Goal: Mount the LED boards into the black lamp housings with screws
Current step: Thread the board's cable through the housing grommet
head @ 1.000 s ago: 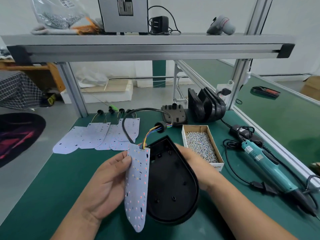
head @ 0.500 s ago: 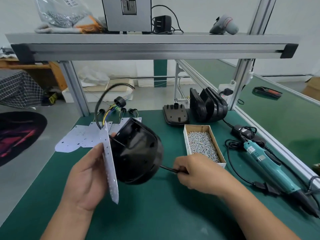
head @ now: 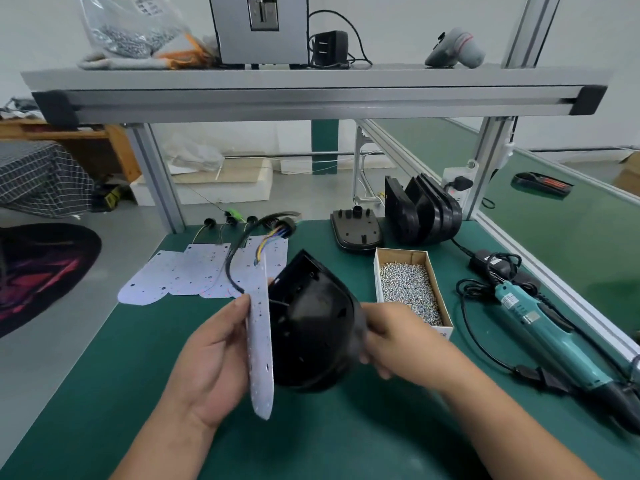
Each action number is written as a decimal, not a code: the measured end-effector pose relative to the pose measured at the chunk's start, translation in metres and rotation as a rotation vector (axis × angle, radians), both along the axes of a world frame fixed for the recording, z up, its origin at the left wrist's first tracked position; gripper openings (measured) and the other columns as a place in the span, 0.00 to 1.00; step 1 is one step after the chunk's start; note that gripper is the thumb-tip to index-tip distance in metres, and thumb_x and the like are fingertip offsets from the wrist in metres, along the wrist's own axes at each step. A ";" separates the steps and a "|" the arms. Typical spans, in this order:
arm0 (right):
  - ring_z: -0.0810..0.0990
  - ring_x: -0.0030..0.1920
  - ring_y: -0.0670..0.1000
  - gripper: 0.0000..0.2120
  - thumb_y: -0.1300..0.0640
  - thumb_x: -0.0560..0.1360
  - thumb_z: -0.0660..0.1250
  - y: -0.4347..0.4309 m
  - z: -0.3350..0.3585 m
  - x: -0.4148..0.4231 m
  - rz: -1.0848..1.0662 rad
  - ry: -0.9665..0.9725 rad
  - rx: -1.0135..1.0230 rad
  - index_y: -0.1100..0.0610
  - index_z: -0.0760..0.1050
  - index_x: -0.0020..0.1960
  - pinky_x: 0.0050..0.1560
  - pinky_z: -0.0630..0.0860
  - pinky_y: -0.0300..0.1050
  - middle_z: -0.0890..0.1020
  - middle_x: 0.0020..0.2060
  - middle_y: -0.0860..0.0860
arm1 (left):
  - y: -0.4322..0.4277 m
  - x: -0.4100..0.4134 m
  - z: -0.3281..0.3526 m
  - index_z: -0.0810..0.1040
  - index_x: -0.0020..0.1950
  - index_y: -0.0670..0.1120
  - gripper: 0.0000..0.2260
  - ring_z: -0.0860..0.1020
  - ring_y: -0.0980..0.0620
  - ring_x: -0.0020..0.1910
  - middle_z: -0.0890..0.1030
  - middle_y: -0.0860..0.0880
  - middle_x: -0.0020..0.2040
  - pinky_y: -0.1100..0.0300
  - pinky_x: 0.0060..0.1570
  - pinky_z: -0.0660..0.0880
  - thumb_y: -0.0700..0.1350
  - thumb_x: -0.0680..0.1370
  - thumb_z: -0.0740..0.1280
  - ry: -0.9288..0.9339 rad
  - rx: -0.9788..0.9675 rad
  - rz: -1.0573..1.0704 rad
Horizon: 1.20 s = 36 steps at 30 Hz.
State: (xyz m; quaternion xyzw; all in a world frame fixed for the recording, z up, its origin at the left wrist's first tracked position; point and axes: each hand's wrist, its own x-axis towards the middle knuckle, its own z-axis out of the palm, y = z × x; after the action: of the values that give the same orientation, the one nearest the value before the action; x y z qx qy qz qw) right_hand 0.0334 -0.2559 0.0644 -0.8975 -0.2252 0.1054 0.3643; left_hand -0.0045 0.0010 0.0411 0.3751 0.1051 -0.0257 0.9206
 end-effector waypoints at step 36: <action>0.79 0.45 0.44 0.20 0.76 0.81 0.57 0.017 -0.019 0.029 -0.395 0.172 1.350 0.56 0.77 0.61 0.46 0.73 0.38 0.85 0.51 0.51 | -0.022 -0.003 -0.001 0.82 0.55 0.39 0.12 0.84 0.41 0.44 0.85 0.36 0.52 0.48 0.45 0.84 0.42 0.74 0.75 -0.128 0.271 -0.145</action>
State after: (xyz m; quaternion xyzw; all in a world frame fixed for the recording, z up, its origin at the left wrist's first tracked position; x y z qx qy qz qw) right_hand 0.0626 -0.2391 0.0456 -0.4882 -0.0449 -0.0546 0.8699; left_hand -0.0080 -0.0213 0.0398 0.5035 0.0214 -0.0536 0.8620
